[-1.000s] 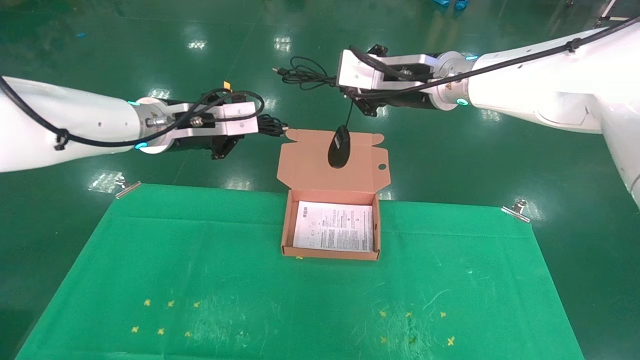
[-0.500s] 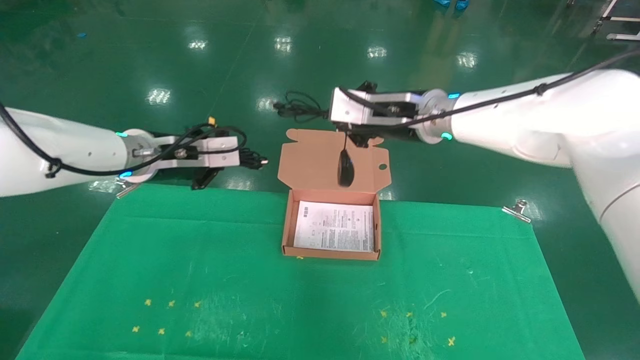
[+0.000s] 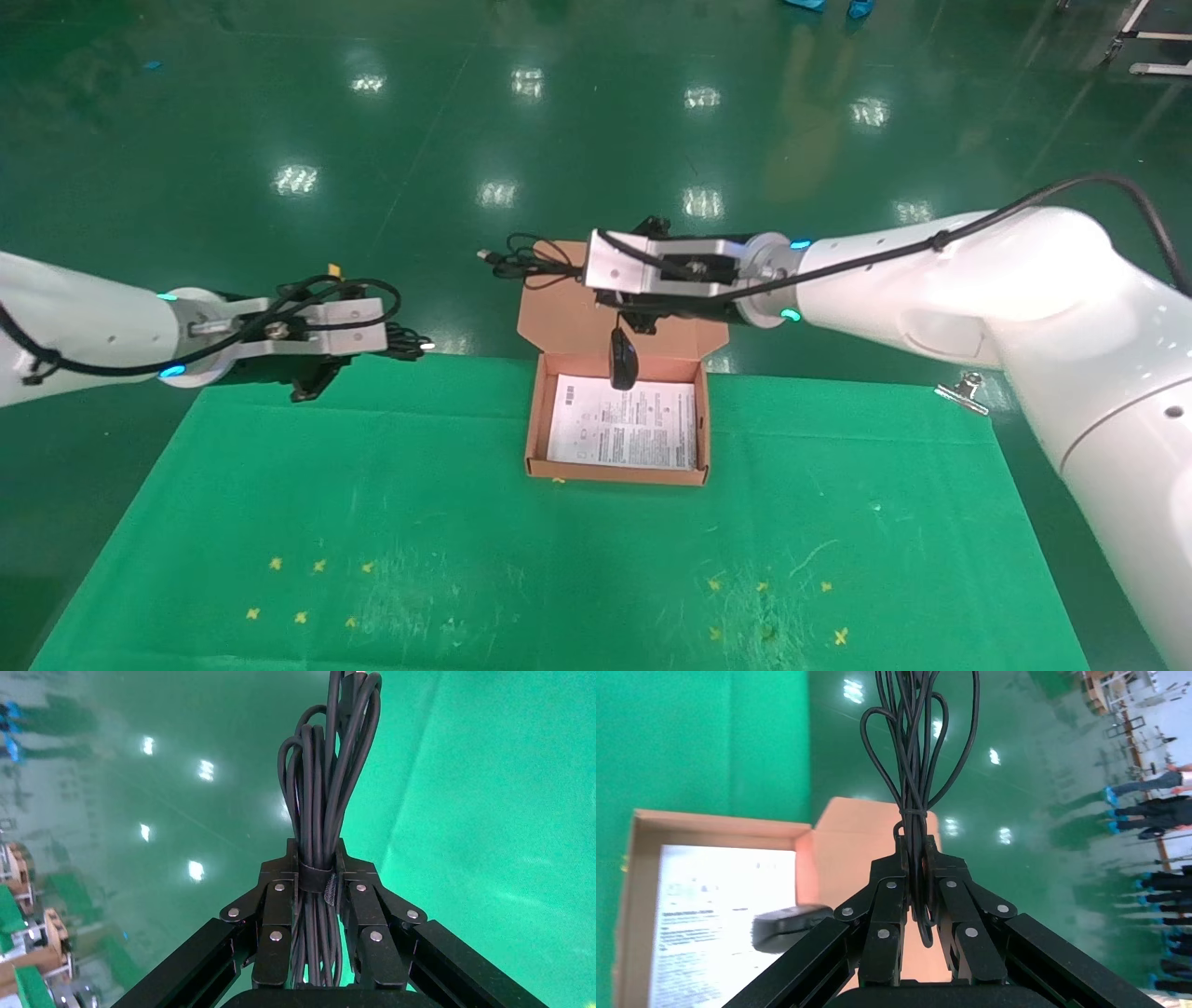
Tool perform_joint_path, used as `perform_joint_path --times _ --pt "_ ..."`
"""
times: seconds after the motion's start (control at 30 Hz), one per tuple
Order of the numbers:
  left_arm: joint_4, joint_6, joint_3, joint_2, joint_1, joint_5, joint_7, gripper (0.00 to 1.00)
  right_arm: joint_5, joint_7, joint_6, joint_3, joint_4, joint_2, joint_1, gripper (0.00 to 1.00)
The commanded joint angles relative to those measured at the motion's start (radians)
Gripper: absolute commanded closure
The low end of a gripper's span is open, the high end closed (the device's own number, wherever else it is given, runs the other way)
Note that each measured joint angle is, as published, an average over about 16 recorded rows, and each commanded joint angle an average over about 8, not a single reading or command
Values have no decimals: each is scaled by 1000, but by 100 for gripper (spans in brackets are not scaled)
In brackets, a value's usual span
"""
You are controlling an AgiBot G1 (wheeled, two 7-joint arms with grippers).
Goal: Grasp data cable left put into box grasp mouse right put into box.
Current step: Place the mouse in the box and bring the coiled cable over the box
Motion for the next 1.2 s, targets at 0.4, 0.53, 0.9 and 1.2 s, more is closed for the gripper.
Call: perform_joint_path --times 0.4,0.53,0.9,1.2 --pt "-107 65 4 -53 14 60 -102 100 119 103 54 -136 54 -6 -75 100" --pt "-116 68 4 -55 16 66 -112 100 170 150 85 -175 43 -6 -104 100" --pt "-123 70 4 -56 18 71 -119 100 225 293 149 -283 -56 -3 -137 100" --pt "-124 70 4 -56 18 72 -120 100 252 360 163 -348 -50 -3 -147 75"
